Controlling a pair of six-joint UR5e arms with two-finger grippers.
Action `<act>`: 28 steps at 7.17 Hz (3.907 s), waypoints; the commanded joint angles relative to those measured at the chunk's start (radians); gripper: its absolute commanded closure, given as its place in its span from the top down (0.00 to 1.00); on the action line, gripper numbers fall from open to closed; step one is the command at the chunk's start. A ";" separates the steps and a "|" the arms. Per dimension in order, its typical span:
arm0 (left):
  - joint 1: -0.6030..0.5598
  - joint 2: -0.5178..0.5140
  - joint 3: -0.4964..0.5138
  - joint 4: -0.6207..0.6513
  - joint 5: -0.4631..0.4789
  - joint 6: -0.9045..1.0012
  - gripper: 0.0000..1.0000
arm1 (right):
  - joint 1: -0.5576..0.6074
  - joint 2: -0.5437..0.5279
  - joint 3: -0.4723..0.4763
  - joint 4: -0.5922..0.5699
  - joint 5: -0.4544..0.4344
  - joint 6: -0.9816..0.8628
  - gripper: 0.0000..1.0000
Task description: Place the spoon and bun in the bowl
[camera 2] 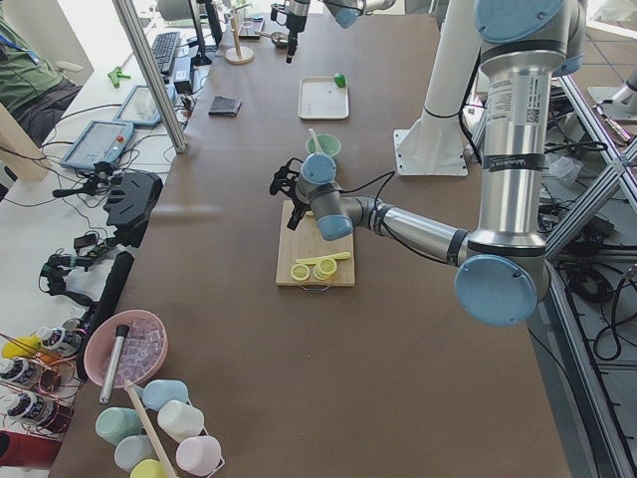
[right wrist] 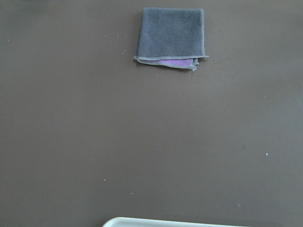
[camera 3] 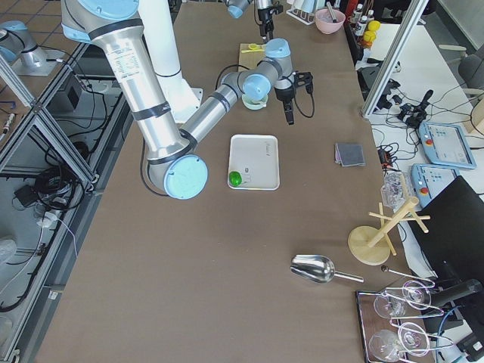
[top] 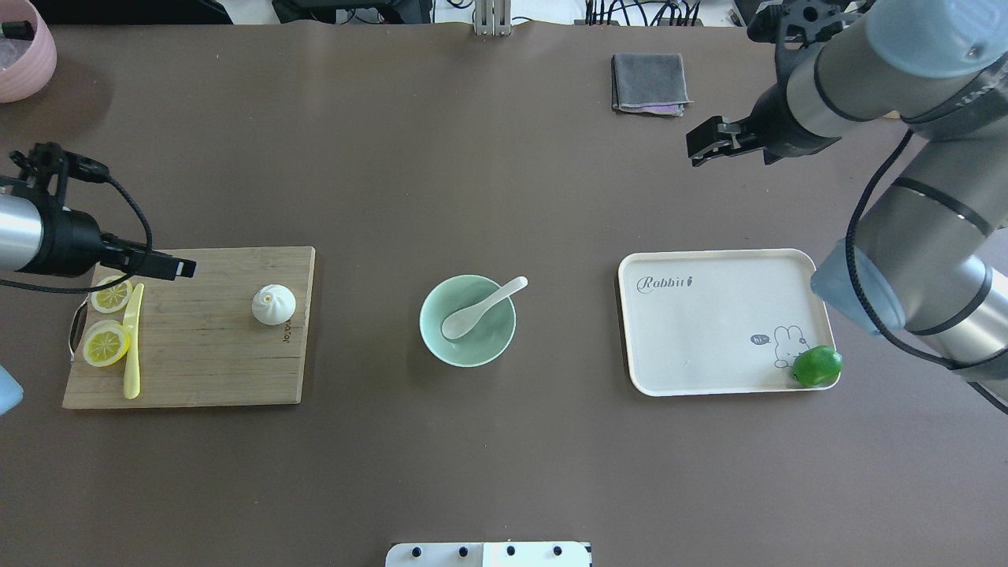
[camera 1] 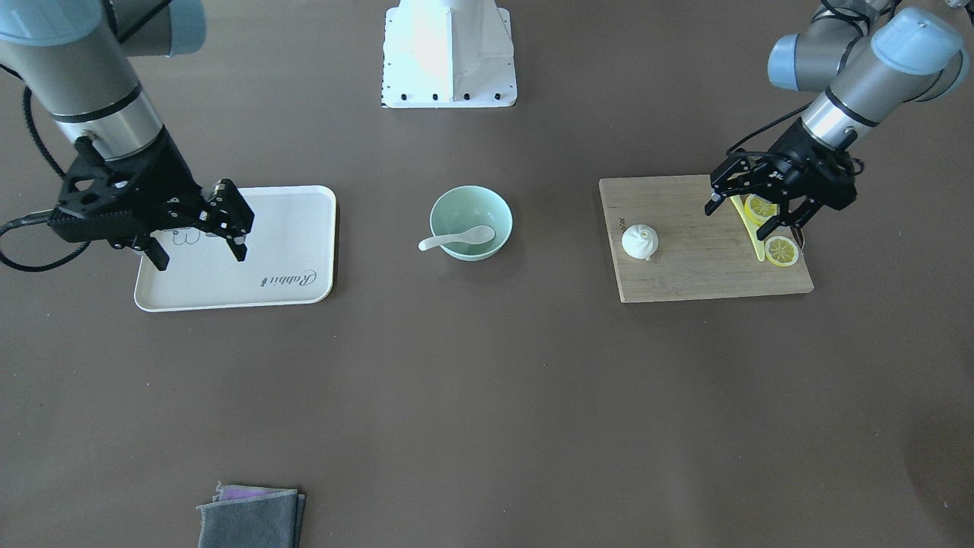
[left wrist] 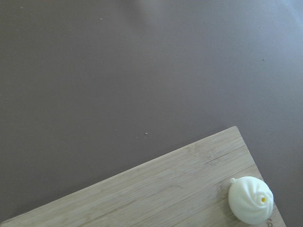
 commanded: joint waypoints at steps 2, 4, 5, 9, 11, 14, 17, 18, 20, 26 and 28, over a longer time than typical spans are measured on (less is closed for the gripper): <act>0.157 -0.053 0.046 0.005 0.193 -0.036 0.86 | 0.163 -0.078 -0.048 0.008 0.200 -0.311 1.00; 0.192 -0.065 0.046 0.004 0.196 -0.069 0.76 | 0.261 -0.097 -0.100 0.008 0.303 -0.464 1.00; 0.200 -0.082 0.046 0.005 0.196 -0.072 0.76 | 0.295 -0.098 -0.135 0.008 0.337 -0.527 1.00; 0.237 -0.085 0.043 0.005 0.375 -0.074 0.00 | 0.332 -0.111 -0.155 0.008 0.345 -0.569 1.00; 0.237 -0.119 0.011 0.008 0.392 -0.088 0.00 | 0.395 -0.141 -0.177 0.007 0.379 -0.667 1.00; 0.307 -0.302 0.023 0.028 0.402 -0.314 0.00 | 0.545 -0.289 -0.220 0.010 0.417 -0.886 1.00; 0.408 -0.476 0.035 0.146 0.498 -0.439 0.00 | 0.581 -0.384 -0.229 0.124 0.420 -0.898 1.00; 0.412 -0.488 0.041 0.137 0.495 -0.453 0.82 | 0.581 -0.387 -0.227 0.128 0.420 -0.893 1.00; 0.412 -0.484 0.043 0.135 0.495 -0.453 0.98 | 0.581 -0.385 -0.221 0.125 0.416 -0.868 1.00; 0.048 -0.320 0.017 0.195 -0.094 -0.313 0.98 | 0.581 -0.466 -0.224 0.126 0.274 -0.663 1.00; -0.091 -0.222 -0.011 0.409 -0.108 0.022 1.00 | 0.582 -0.537 -0.191 0.145 0.279 -0.676 1.00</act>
